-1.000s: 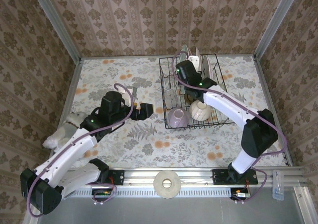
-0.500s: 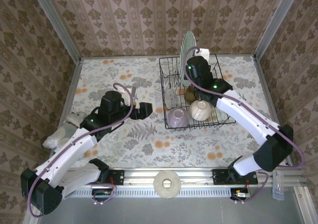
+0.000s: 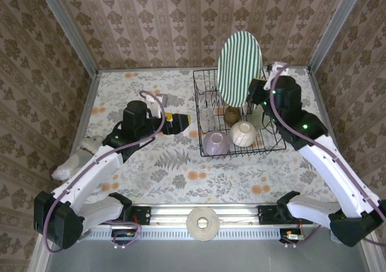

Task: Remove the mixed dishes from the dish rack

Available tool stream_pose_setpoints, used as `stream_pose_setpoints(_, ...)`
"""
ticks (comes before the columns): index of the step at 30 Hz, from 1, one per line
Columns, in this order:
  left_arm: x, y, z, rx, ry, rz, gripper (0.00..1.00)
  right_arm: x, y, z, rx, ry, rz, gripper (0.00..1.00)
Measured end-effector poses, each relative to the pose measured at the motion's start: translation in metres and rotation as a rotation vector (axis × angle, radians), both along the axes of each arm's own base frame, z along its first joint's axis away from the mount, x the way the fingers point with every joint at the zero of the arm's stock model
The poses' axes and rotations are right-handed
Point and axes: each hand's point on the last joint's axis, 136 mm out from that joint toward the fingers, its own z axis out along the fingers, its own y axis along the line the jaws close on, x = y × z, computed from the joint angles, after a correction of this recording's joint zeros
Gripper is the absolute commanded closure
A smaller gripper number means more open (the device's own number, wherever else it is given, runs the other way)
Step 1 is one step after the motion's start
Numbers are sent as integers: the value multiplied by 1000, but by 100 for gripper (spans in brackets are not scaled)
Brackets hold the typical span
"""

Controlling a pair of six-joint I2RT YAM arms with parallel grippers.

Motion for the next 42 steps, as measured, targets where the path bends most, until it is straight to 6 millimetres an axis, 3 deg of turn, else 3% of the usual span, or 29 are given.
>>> stream_pose_setpoints(8,23,-20,35,-237,-47,-122,2,-25,-31,-20,268,60,75,100)
stream_pose_setpoints(17,41,-36,34,-411,29,-269,4,-25,-30,-44,565,129,207,100)
stream_pose_setpoints(21,45,-40,38,-462,46,-318,3,-25,-28,-45,665,126,263,100)
stream_pose_setpoints(27,45,-47,49,-525,59,-391,9,-28,-16,-30,736,100,369,100)
stream_pose_setpoints(36,40,-64,55,-570,100,-458,23,-33,-8,-23,748,87,445,100)
stream_pose_setpoints(42,25,-80,61,-581,119,-507,44,-33,-7,-30,753,102,445,100)
